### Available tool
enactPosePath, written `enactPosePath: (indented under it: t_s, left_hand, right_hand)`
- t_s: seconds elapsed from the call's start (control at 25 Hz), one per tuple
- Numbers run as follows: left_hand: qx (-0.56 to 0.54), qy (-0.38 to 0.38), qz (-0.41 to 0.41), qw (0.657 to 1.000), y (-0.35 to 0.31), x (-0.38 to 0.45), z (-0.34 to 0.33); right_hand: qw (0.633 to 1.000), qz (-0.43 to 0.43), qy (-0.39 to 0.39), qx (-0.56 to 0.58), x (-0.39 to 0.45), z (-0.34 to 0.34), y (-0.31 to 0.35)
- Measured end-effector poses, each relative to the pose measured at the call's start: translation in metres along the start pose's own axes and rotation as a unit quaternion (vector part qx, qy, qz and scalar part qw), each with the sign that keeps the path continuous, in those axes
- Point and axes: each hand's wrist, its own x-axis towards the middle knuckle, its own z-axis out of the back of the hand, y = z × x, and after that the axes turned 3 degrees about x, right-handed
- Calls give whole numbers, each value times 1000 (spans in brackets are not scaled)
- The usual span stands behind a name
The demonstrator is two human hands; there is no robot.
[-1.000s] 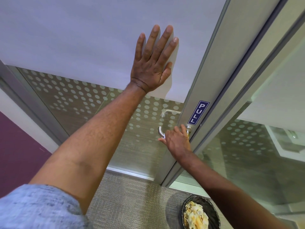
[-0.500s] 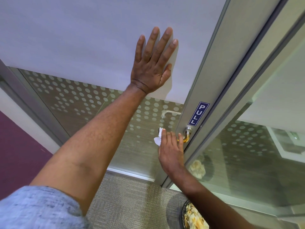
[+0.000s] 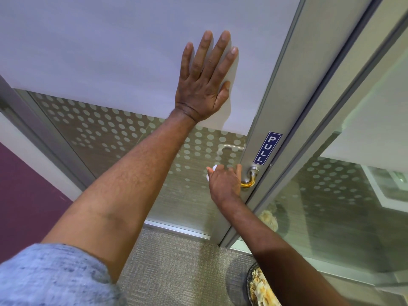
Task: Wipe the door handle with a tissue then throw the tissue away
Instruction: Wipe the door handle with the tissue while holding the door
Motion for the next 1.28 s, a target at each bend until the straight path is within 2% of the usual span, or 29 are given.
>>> enactPosePath:
  t_s: [0.12,0.2,0.28,0.48,0.8,0.96,1.28]
  left_hand:
    - [1,1,3,1000,-1,0,0]
    - [3,1,3,1000,0,0,-1]
    - [4,-2,3,1000,0,0,0]
    - [8,-5,1,1000,0,0,-2]
    - [7,-4,2,1000,0,-1,-3]
    - [6,-2,3,1000,0,0,-2]
    - [4,-3,5,1000,0,-1,-2]
  right_hand:
    - [998,38,-42,-9,-6,-9,-16]
    - [991,86,-97,-27,-16,-27,-36]
    - [976,134,-161,-67,-23,-45,-65]
    - [938,197,-243,-148,-26,-48,-113]
    - [945,241,-192,-111,8,-34,-90]
    - [966,191,-165,-63,5,-32,-59]
    - [946,221,-195,-138,-38,-44,-107]
